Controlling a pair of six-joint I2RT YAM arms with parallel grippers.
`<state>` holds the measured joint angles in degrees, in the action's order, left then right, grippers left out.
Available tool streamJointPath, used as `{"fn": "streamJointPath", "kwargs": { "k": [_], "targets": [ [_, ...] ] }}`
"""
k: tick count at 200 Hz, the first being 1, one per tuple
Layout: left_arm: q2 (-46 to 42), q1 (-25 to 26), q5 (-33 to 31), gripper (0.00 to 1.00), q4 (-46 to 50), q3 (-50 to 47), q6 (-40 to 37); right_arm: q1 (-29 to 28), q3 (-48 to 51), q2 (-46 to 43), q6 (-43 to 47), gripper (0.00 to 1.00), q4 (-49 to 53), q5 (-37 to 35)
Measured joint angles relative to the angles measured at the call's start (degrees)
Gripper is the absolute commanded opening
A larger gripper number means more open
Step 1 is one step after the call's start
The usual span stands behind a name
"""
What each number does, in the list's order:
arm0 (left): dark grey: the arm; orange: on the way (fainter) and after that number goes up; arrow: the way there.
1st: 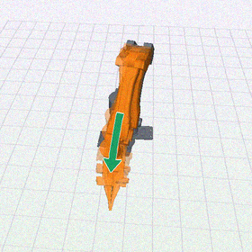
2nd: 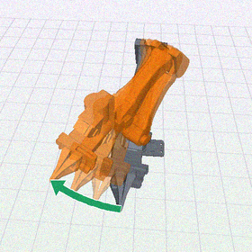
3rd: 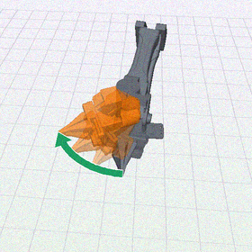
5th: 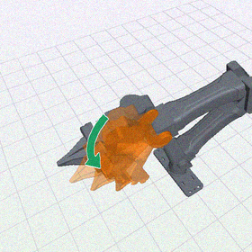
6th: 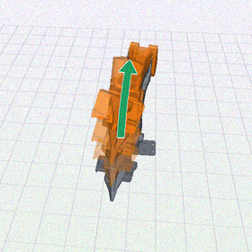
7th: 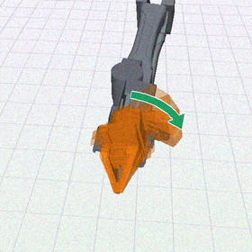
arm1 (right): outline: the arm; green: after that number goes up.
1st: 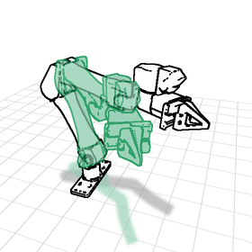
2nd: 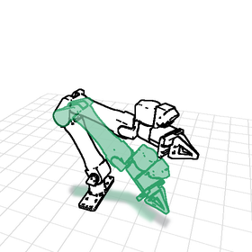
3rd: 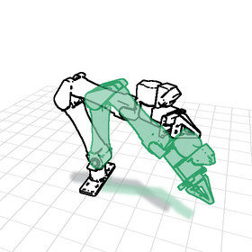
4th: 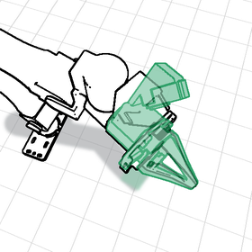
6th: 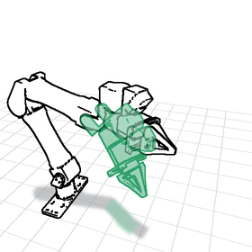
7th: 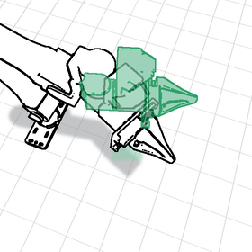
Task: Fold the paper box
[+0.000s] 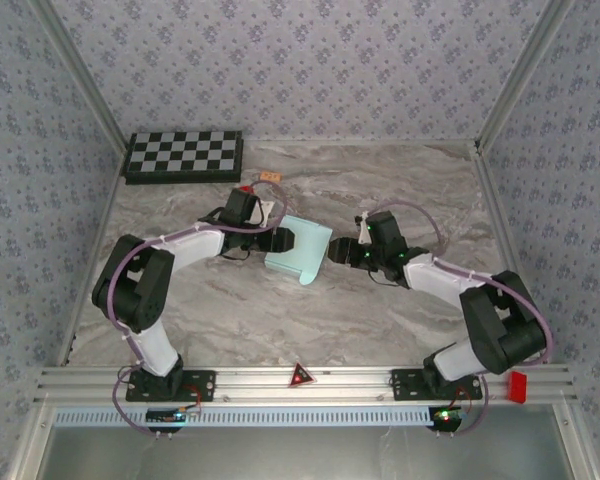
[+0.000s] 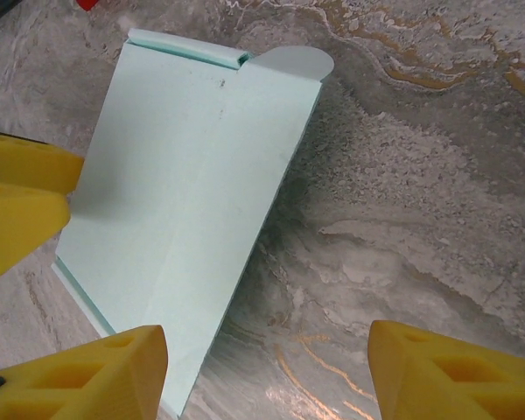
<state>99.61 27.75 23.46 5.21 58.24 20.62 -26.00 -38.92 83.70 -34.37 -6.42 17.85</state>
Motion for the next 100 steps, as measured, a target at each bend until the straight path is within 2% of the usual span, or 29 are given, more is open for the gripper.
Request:
{"fn": "streamJointPath", "kwargs": {
  "k": [52, 100],
  "targets": [
    [0.0, 0.4, 2.1, 0.63, -1.5, -1.7, 4.1, 0.0, -0.2, 4.0, -0.8, 0.64, -2.0, 1.1],
    [0.0, 2.1, 2.8, 0.6, -3.0, -4.1, 7.6, 0.0, -0.9, 6.0, -0.8, 0.64, -4.5, 3.0]
  ]
}}
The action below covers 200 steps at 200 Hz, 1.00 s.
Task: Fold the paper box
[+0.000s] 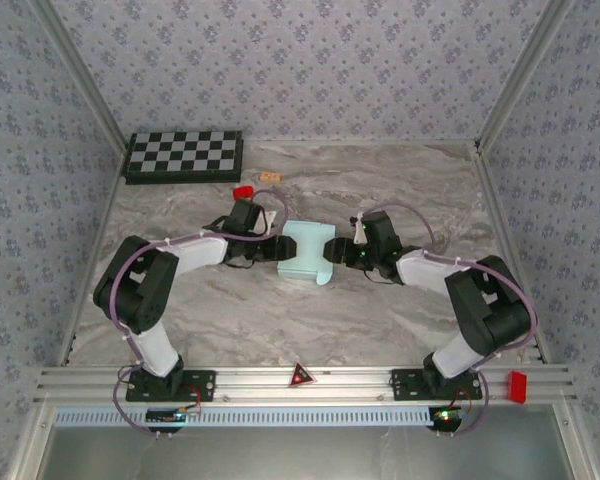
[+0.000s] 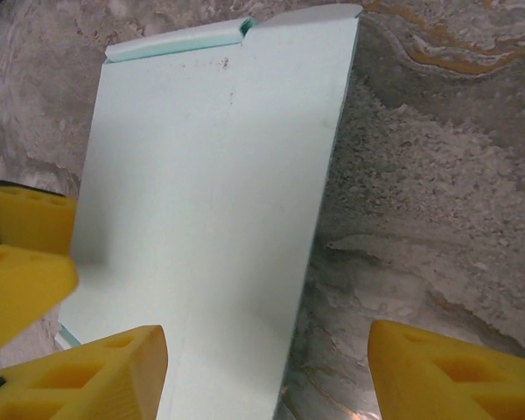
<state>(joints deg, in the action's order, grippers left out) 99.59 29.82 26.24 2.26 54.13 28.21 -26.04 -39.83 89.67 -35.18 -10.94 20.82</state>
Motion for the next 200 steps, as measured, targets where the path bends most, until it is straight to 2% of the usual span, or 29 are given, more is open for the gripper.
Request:
{"fn": "streamJointPath", "kwargs": {
  "k": [44, 74, 139, 200],
  "targets": [
    [-0.4, -0.3, -2.7, 0.59, 0.0, -0.5, 1.0, 0.3, -1.2, 1.7, 0.0, 0.65, -1.0, 2.2],
    [-0.5, -1.0, -2.5, 0.51, -0.5, -0.4, 0.8, 1.1, -2.2, 3.8, 0.0, 0.65, -2.8, 4.8],
    [1.8, -1.0, -1.7, 0.42, -1.5, 0.7, 0.9, 1.4, -3.5, 7.9, -0.7, 0.59, -5.7, 8.2],
    [2.7, -1.3, -1.2, 0.41, -2.3, 1.4, 1.0, 1.9, -3.6, 10.6, -3.0, 0.54, -10.8, 11.7]
  ]
}}
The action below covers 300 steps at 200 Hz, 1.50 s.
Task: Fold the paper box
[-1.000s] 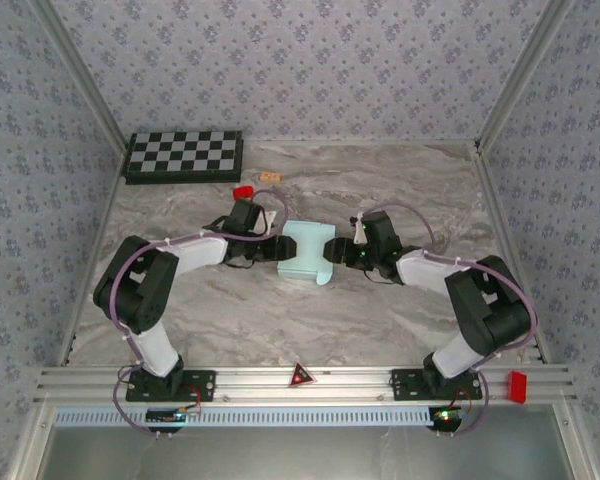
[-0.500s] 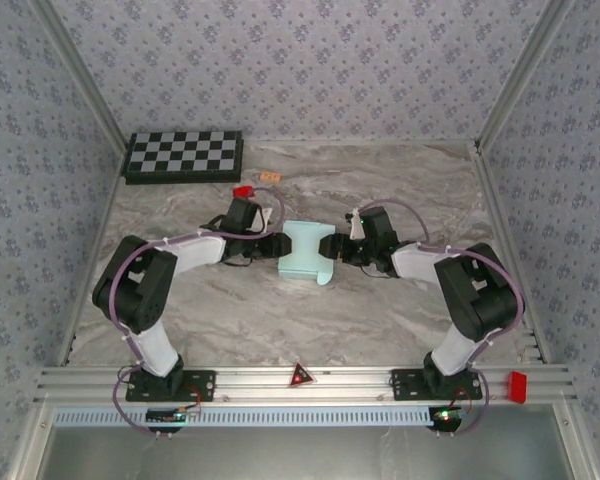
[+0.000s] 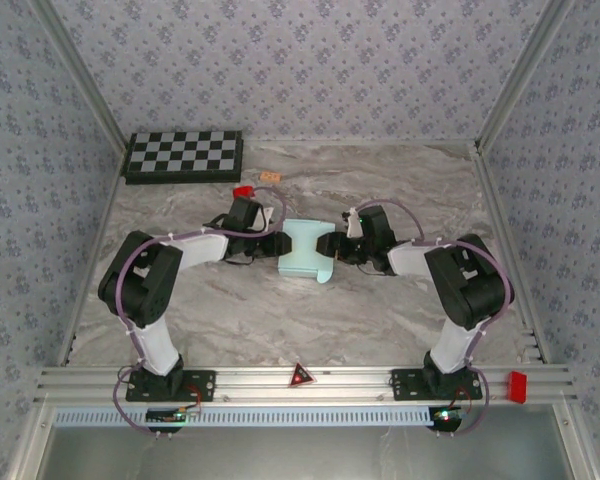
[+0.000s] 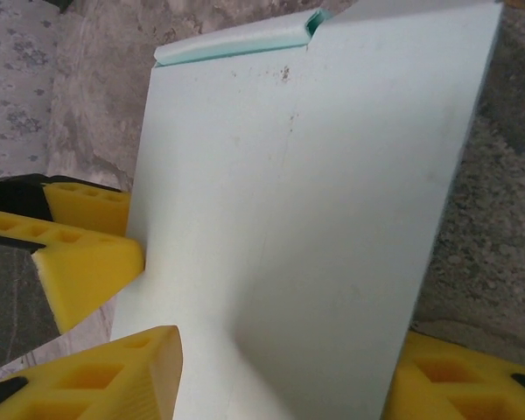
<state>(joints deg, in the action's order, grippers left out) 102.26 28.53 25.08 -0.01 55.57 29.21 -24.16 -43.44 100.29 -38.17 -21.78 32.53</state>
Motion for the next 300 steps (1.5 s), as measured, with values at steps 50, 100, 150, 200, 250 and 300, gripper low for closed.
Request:
{"fn": "streamJointPath", "kwargs": {
  "k": [50, 100, 150, 200, 250, 300],
  "targets": [
    [1.0, -0.3, 1.0, 0.43, -0.9, 0.9, 0.5, 0.0, 0.1, 0.4, -1.1, 0.54, -3.7, 2.3],
    [1.9, -0.5, 2.4, 0.49, -3.0, 1.0, 1.8, -0.8, 1.0, -3.1, -0.9, 0.54, -3.2, 1.7],
    [3.4, -0.7, 3.1, 0.52, -4.4, 2.8, 2.7, -1.5, 0.9, -8.6, 1.1, 0.54, 0.6, 0.2],
    [4.8, -0.7, 3.1, 0.54, -5.1, 4.2, 3.5, -2.0, -1.5, -9.5, 3.3, 0.54, 4.0, 0.2],
    [5.9, -0.6, 4.2, 0.55, -5.2, 4.9, 3.5, -2.4, -5.1, -9.4, 4.3, 0.54, 5.5, 0.2],
    [6.2, 0.9, 5.0, 0.55, -5.2, 4.9, 3.9, -3.7, -9.7, -6.8, 5.2, 0.54, 7.0, 0.3]
  ]
}}
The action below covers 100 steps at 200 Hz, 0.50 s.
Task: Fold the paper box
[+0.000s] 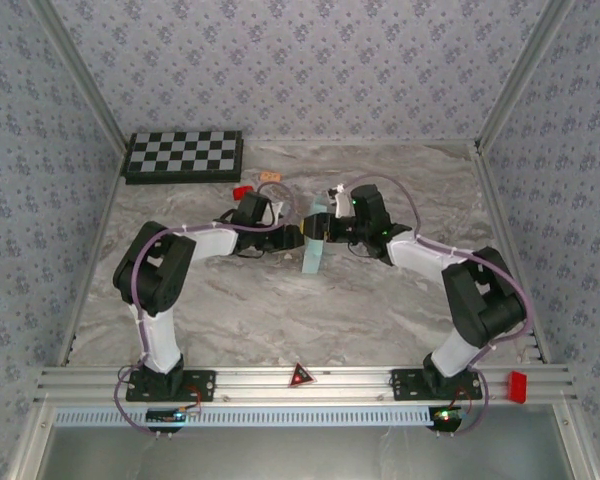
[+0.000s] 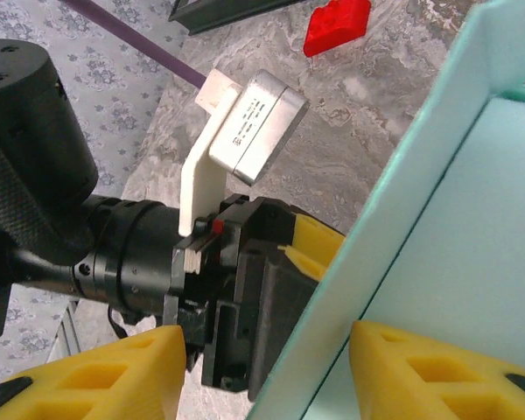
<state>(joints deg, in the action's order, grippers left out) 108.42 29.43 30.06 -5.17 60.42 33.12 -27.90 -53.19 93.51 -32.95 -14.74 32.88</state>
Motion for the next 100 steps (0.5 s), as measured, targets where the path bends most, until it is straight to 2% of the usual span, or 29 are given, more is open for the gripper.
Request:
{"fn": "streamJointPath", "kwargs": {
  "k": [56, 100],
  "targets": [
    [-3.7, -0.2, -8.5, 0.56, 3.6, 0.0, -0.1, 0.0, -3.3, 0.8, 1.8, 0.54, 4.3, -1.3],
    [-9.4, -0.1, -15.0, 0.6, 8.0, 0.5, -0.9, 0.0, -6.3, -2.0, 5.0, 0.56, 10.7, -6.9]
  ]
}}
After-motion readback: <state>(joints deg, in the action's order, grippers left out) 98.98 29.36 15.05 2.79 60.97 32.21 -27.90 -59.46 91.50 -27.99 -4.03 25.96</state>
